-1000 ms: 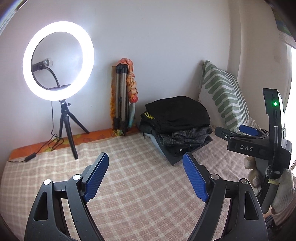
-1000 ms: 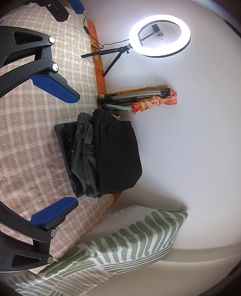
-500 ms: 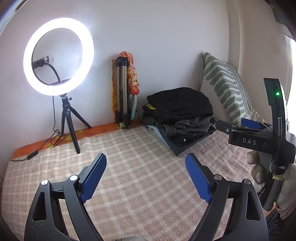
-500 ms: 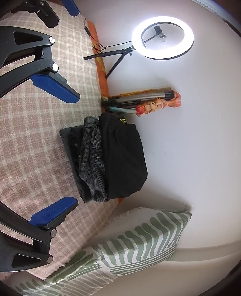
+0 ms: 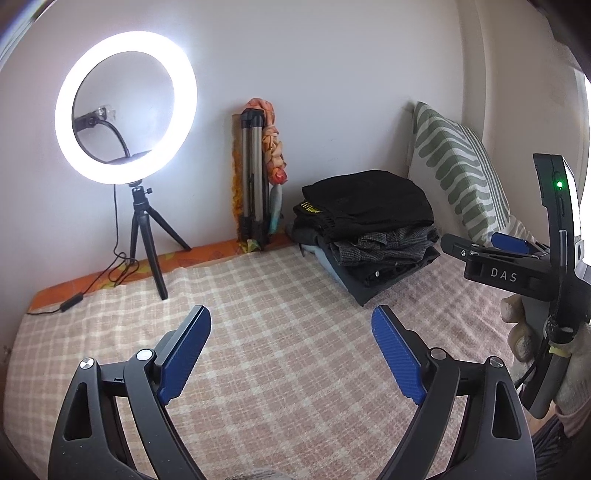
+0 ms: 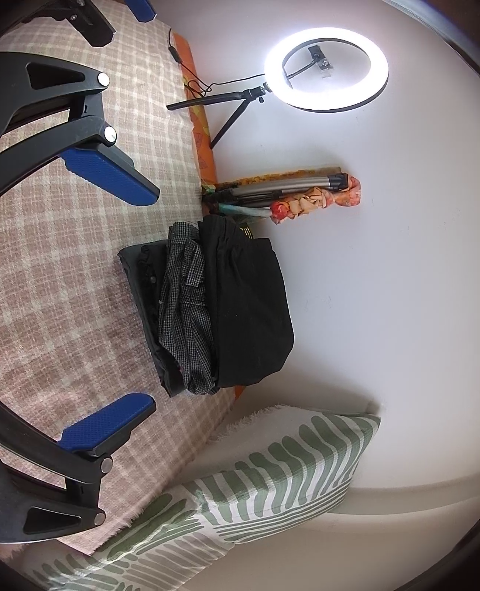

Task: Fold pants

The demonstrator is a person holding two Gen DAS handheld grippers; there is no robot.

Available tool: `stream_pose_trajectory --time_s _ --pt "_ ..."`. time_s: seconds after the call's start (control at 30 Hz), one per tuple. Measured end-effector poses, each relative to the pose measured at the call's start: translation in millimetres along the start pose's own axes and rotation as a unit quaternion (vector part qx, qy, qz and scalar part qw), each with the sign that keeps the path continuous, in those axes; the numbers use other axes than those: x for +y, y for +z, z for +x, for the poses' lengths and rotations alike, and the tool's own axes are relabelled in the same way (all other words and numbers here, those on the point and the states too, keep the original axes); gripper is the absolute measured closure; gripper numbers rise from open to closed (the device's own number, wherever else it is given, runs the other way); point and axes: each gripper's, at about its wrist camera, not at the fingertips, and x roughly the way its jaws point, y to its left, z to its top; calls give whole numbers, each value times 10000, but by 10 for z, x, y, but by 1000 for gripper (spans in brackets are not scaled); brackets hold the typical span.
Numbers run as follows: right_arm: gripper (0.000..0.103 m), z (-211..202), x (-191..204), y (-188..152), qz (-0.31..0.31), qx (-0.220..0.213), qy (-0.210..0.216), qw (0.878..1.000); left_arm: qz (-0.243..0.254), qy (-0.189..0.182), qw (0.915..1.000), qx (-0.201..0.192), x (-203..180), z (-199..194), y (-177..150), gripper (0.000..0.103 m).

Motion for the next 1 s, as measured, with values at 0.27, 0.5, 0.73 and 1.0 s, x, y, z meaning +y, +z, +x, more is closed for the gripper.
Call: stream_pose_trajectory --time_s 0.27,0.5,0.73,1.0 --pt "0 -8 47 9 3 -54 -30 10000 -26 52 10000 -2 40 -13 -8 13" --pt "0 8 92 7 -35 -52 -16 10000 -97 94 9999 -41 77 -43 7 13" --pt "0 13 91 15 5 -71 -9 10000 -131 94 9998 -63 106 -51 13 13" --pt "0 24 114 8 -43 -60 -4 10000 -135 87 9999 -48 108 -44 9 13"
